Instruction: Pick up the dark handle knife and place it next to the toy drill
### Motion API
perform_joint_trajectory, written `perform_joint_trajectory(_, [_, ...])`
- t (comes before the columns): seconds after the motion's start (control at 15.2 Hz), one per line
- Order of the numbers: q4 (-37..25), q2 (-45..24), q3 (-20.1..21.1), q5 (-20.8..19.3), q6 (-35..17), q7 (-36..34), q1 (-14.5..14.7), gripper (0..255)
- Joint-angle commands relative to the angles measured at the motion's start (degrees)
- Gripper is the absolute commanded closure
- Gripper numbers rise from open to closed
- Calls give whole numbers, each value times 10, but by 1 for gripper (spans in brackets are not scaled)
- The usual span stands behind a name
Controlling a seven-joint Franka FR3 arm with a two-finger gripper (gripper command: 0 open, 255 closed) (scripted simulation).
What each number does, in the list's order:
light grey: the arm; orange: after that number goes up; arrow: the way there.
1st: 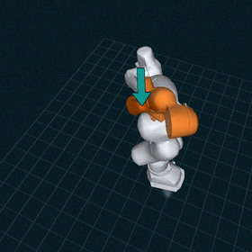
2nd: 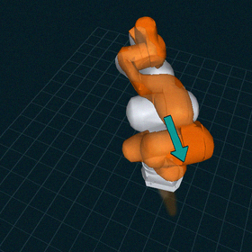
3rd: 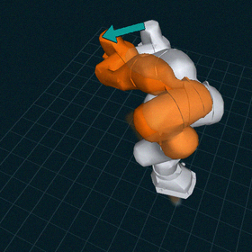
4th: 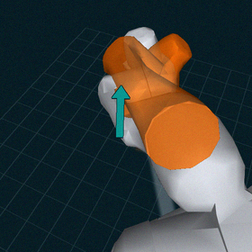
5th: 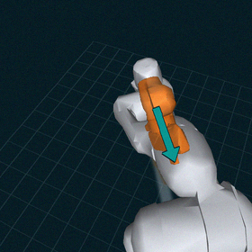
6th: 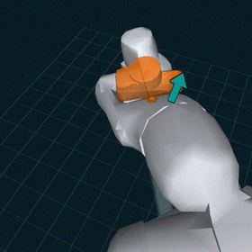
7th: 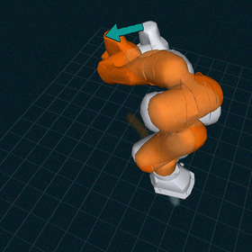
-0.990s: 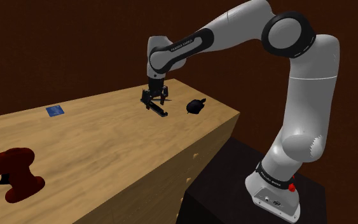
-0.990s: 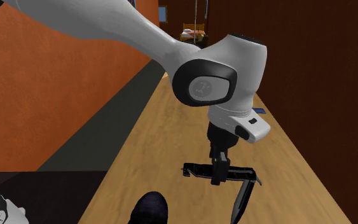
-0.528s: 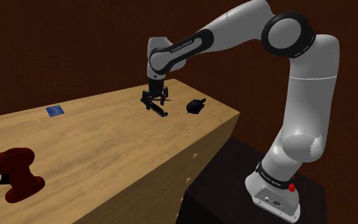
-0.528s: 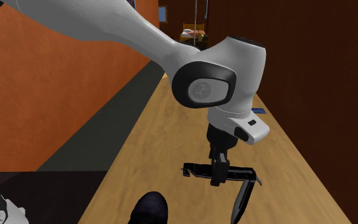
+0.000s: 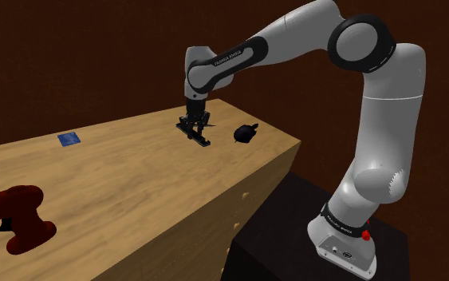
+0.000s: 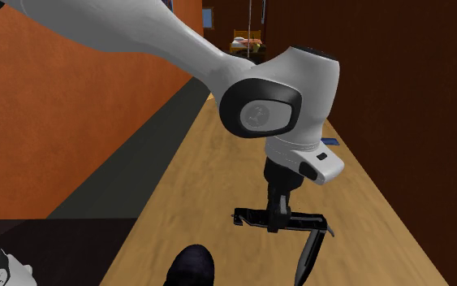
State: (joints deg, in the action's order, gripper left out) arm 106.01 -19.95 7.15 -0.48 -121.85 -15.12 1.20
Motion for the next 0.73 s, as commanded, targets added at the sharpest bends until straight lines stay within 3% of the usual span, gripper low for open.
perform_joint_trajectory(0.0, [0,0,0,0,0,0,0,255])
perform_joint_trajectory(0.66, [-29,30,1,4,59,1,-1,255])
